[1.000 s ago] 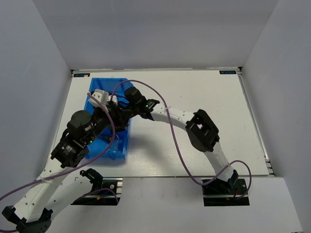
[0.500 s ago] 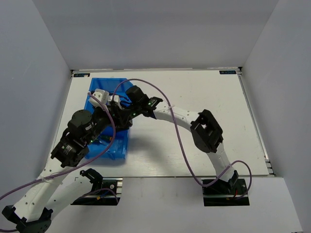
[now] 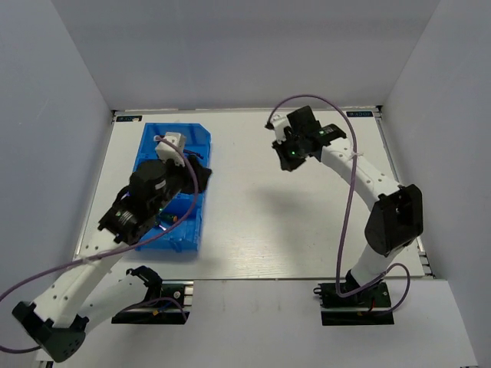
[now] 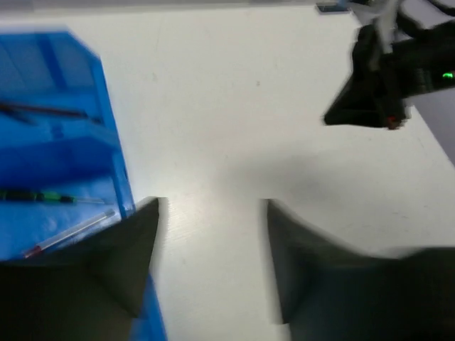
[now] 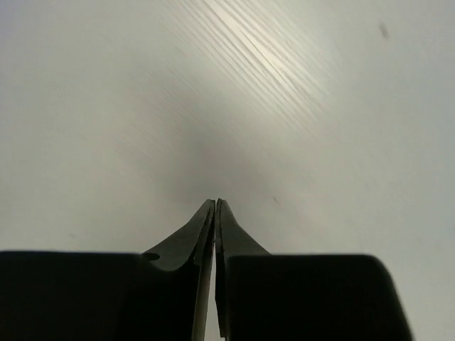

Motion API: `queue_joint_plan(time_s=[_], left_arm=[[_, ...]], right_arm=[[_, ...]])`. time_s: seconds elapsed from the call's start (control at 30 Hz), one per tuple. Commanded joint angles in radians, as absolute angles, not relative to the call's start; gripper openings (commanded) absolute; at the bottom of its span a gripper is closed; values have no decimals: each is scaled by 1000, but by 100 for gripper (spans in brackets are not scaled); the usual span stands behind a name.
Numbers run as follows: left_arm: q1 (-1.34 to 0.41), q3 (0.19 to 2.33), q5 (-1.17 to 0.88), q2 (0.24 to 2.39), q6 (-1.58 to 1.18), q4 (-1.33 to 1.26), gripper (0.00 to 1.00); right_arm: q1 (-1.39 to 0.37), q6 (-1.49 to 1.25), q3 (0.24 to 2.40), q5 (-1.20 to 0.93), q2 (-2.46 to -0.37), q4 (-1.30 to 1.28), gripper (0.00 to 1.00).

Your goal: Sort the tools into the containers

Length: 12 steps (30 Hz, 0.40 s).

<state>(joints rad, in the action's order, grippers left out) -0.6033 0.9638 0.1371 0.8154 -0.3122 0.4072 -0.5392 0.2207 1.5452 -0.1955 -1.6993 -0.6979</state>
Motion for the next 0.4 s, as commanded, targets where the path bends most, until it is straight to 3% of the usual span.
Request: queue_joint_plan(time_s=[0.0, 0.1, 0.13, 0.2, 0.27, 0.33, 0.37], left_arm=[[-597, 968, 147, 923, -333, 463, 81], [-597, 996, 123, 1009, -333, 442, 100], [-597, 1011, 114, 1028, -333, 433, 100], [-597, 1040, 100, 1070, -304, 420, 100], [-597, 1071, 89, 1094, -292, 407, 100], [-597, 1092, 89, 1124, -269, 407, 100], [-597, 1106, 89, 1124, -268, 407, 100]], right_arm=[[-503, 271, 1528, 122, -1683, -949, 9], [-469, 241, 1452, 210, -1608, -934, 16], [-465, 242, 1422, 204, -1551, -911, 23], [-460, 245, 1343, 210, -1494, -853, 47], [-460, 255, 1293, 219, -1422, -839, 52], [-451, 255, 1247, 244, -1367, -796, 65], [-443, 261, 1224, 227, -1353, -784, 67]])
